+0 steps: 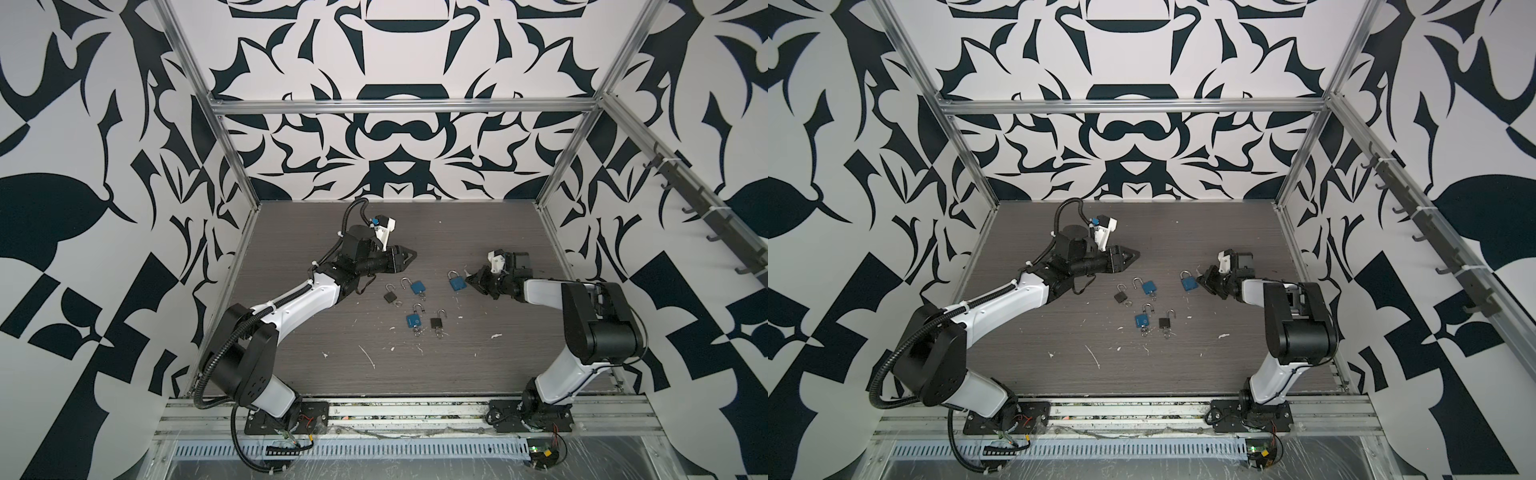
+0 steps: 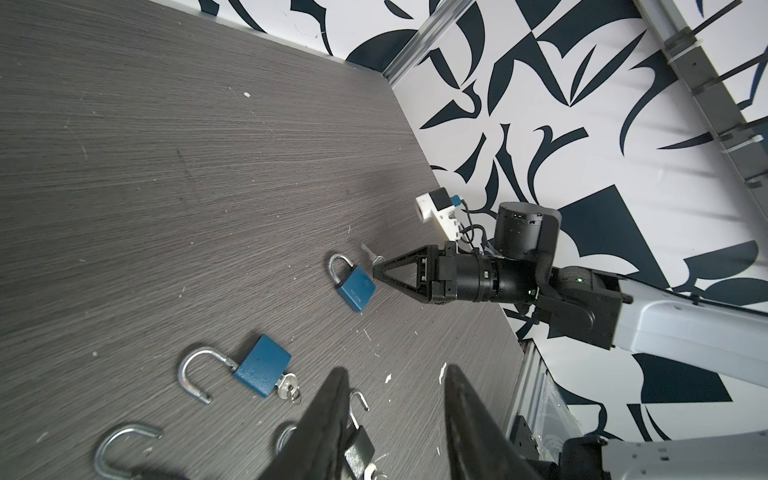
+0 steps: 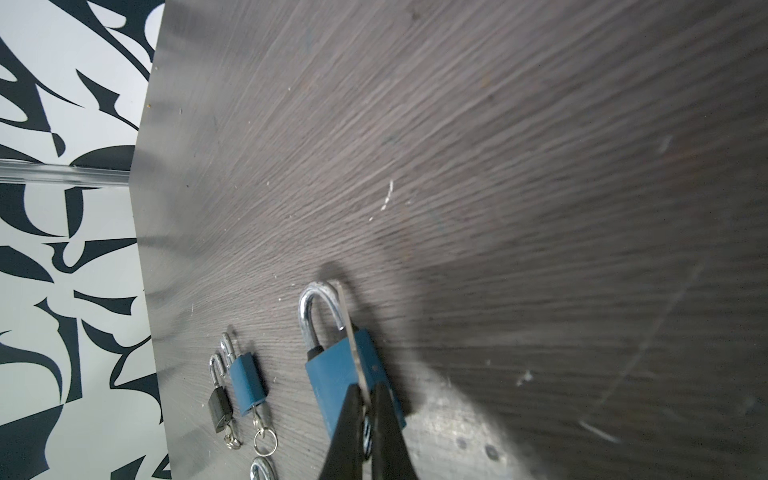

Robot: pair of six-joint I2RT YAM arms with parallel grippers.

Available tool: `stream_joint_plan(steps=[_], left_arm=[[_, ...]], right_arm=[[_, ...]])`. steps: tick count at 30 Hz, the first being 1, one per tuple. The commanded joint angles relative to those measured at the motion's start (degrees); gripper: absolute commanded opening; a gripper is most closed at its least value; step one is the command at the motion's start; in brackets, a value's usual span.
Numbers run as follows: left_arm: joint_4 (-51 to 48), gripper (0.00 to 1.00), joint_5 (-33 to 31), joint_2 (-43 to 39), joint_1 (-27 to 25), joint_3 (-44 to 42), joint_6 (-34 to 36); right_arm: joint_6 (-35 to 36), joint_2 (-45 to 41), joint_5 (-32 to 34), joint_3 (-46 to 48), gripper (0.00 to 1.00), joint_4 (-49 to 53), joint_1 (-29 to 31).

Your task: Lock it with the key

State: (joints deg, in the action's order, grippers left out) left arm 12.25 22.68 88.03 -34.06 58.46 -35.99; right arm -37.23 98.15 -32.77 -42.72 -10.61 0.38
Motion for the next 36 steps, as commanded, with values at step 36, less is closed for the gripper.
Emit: stream_joint_plan(steps=[36], left_arm=[[3.2,0.41,0.8,-2.7,4.0,-3.4,-2.1]], right_arm=[[3.9,-18.7,5.8,0.7,0.23,11.2,2.4]])
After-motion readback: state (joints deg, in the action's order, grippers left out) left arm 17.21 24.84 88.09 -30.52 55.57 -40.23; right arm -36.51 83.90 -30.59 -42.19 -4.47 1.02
